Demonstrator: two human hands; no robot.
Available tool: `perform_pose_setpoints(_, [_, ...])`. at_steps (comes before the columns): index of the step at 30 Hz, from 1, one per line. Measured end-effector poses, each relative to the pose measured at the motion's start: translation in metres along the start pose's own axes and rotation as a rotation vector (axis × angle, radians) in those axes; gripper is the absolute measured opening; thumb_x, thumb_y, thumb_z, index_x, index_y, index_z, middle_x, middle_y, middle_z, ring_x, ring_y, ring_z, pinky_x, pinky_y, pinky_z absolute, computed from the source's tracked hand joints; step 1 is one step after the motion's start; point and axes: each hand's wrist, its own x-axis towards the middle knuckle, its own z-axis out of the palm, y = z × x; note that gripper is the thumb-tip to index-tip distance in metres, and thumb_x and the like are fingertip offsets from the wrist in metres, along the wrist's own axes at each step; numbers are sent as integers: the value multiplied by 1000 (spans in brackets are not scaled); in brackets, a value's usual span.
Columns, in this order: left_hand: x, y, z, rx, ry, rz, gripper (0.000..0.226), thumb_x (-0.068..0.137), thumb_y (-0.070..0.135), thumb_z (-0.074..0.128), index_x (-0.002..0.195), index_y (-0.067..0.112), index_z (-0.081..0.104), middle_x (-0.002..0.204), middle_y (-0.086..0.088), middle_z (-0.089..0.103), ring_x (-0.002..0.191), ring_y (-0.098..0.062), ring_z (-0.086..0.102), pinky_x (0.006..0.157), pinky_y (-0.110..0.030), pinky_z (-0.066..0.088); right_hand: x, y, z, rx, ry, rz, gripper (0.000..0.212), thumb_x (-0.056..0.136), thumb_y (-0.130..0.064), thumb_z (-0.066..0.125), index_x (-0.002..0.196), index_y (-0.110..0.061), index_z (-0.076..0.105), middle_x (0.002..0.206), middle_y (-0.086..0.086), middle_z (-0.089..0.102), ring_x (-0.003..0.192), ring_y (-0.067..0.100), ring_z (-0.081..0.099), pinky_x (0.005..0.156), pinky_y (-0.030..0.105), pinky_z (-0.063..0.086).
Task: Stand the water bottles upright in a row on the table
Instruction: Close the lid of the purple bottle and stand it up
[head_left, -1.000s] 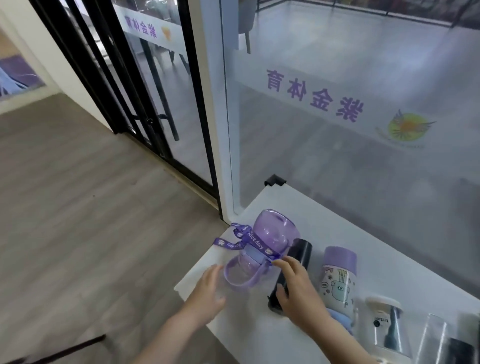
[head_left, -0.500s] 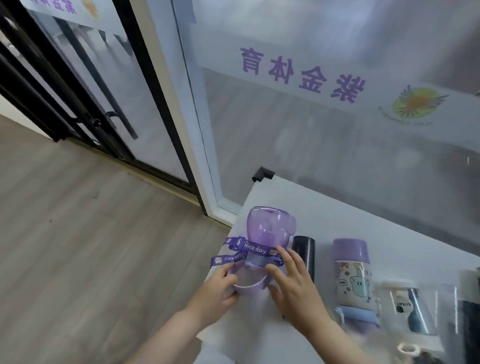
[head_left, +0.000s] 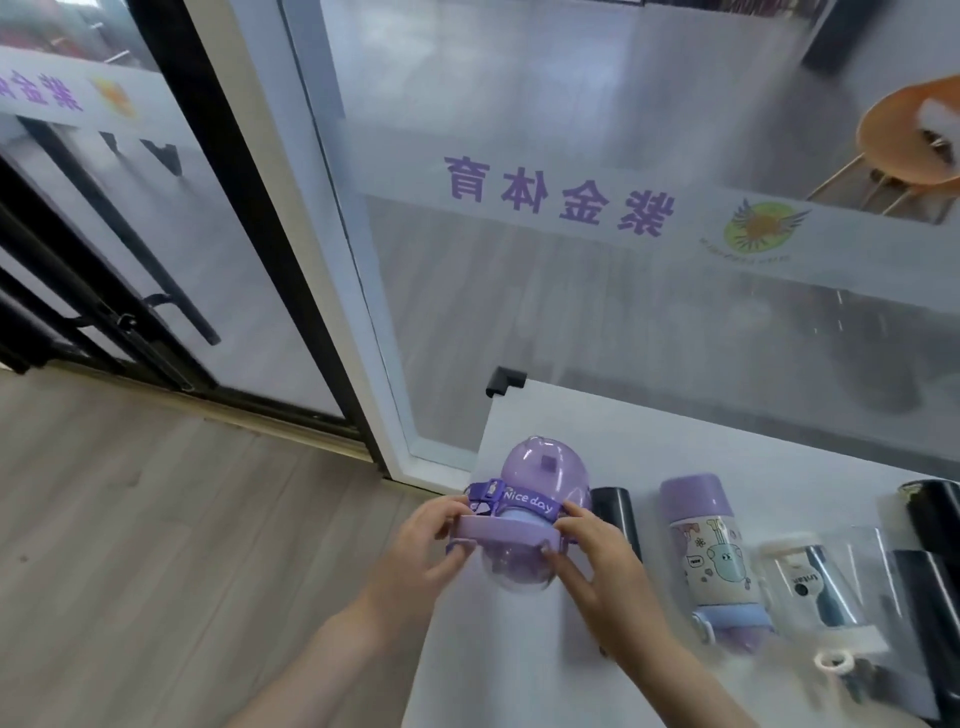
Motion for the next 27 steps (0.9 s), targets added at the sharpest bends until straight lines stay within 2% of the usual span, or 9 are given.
perform_pose_setpoints(2, [6, 7, -4, -36, 14, -73, 35, 88, 31, 67, 120, 35, 53, 114, 17, 62, 105, -4, 60, 86, -15, 47, 6, -10, -6, 82, 14, 55, 15, 88, -46, 58, 99, -36, 61, 123, -26, 54, 108, 1, 55, 89, 19, 43])
perform_pose_setpoints(7, [20, 16, 1, -215, -131, -186, 58, 75, 49, 68, 127, 34, 47, 125, 12, 59, 113, -3, 57, 87, -10, 45, 22, -26, -16, 316, 68, 243, 7, 93, -36, 58, 97, -32, 62, 89, -6, 71, 84, 7, 66, 64, 11, 44])
perform_pose_setpoints(10, [25, 20, 8, -290, -153, -170, 56, 80, 33, 71, 128, 35, 43, 133, 11, 52, 118, 7, 52, 90, -6, 42, 33, -20, -14, 440, 73, 348, 9, 94, -37, 57, 93, -30, 62, 88, -9, 72, 87, 10, 68, 78, 23, 52])
perform_pose_setpoints(13, [32, 19, 13, -294, -143, -158, 70, 73, 46, 75, 132, 47, 36, 141, 12, 44, 127, 3, 46, 104, -19, 41, 38, -15, -10, 559, 68, 417, 21, 87, -48, 57, 87, -27, 62, 85, 3, 72, 84, 25, 69, 87, 51, 53])
perform_pose_setpoints(16, [41, 20, 16, -271, -132, -143, 69, 69, 52, 74, 126, 54, 36, 141, 12, 42, 129, -1, 45, 104, -23, 43, 41, -8, -6, 599, 58, 462, 29, 82, -55, 55, 84, -26, 58, 84, 9, 72, 84, 31, 70, 86, 57, 52])
perform_pose_setpoints(19, [50, 21, 19, -254, -114, -142, 65, 66, 57, 71, 121, 55, 37, 137, 16, 42, 127, 1, 45, 99, -18, 43, 47, -7, -5, 632, 69, 472, 15, 91, -40, 56, 88, -25, 58, 88, 8, 73, 87, 26, 70, 89, 55, 52])
perform_pose_setpoints(21, [56, 22, 20, -249, -77, -145, 62, 66, 57, 68, 121, 53, 39, 134, 17, 43, 126, 0, 45, 101, -20, 42, 52, -9, -4, 691, 63, 472, 9, 93, -28, 60, 100, -23, 59, 97, 5, 72, 90, 17, 70, 88, 40, 56])
perform_pose_setpoints(24, [69, 22, 19, -235, -36, -165, 54, 72, 51, 68, 121, 47, 46, 130, 11, 48, 124, -6, 48, 103, -25, 44, 59, -18, -2, 719, 17, 436, 35, 86, -24, 70, 116, -22, 51, 108, 1, 66, 85, 1, 68, 71, 16, 52])
perform_pose_setpoints(27, [89, 21, 16, -226, -72, -197, 67, 75, 53, 69, 134, 35, 45, 142, 3, 41, 131, -11, 44, 108, -29, 42, 72, -19, 1, 694, 22, 452, 49, 80, -27, 76, 118, -21, 45, 105, -1, 63, 81, 5, 67, 68, 19, 52])
